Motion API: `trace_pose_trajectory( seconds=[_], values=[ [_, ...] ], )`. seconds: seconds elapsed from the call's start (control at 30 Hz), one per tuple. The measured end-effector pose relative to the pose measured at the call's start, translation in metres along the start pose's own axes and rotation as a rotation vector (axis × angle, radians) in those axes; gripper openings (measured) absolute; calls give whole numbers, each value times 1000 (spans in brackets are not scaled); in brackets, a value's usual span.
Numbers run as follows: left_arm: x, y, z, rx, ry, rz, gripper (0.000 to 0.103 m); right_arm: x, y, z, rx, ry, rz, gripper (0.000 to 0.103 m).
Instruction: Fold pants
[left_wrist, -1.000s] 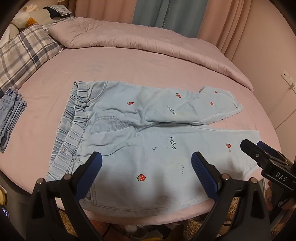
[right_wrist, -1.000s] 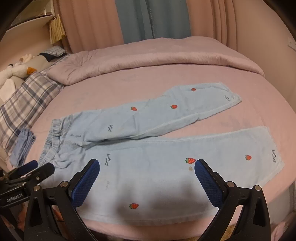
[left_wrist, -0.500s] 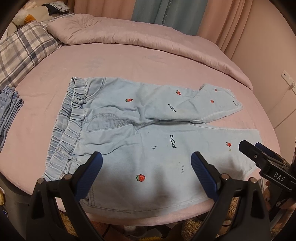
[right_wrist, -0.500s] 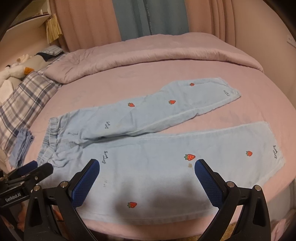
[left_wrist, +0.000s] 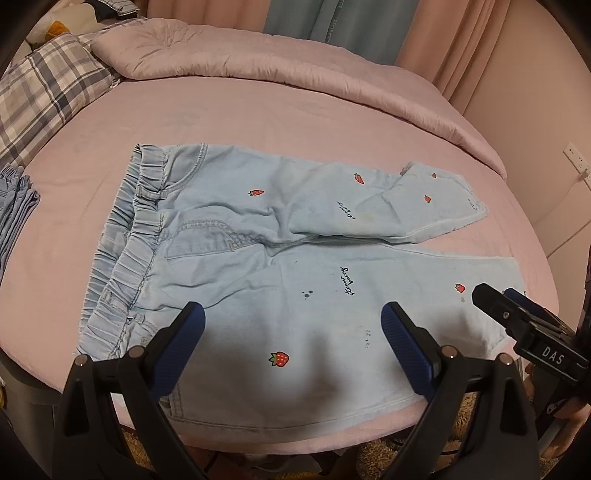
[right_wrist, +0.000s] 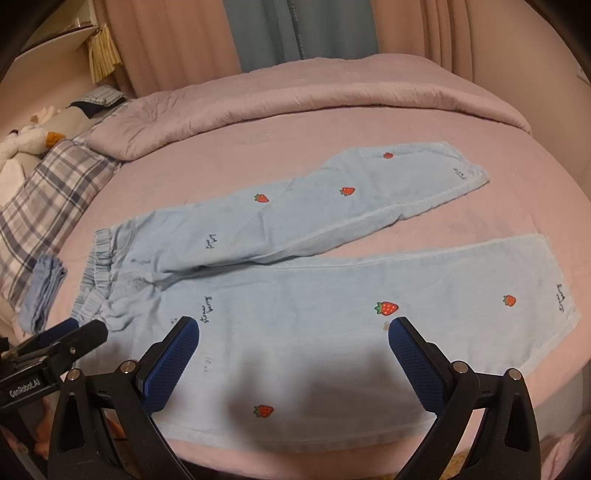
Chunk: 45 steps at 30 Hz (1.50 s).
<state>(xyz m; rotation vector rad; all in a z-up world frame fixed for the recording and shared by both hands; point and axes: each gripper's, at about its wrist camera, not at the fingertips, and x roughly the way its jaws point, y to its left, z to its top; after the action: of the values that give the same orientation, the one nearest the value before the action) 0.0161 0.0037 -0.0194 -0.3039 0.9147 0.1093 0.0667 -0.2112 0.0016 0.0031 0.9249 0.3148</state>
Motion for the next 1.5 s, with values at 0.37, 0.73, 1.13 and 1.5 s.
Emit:
trace_pose_trajectory(
  seconds=[0.37,0.73,1.13,1.5],
  values=[
    [0,4,2,-18,-11,10,95,-2,0,0,1,-39,5,102],
    [-5,6,1,-33,-14,7,94,-3,-3,2,14,-47,14,102],
    [-10,10,0,-59,-14,-8,94,-10,-6,2,51,-72,31,102],
    [-13,17,-2,-76,-14,12,94,-15,-13,0,48,-66,-4,102]
  ],
)
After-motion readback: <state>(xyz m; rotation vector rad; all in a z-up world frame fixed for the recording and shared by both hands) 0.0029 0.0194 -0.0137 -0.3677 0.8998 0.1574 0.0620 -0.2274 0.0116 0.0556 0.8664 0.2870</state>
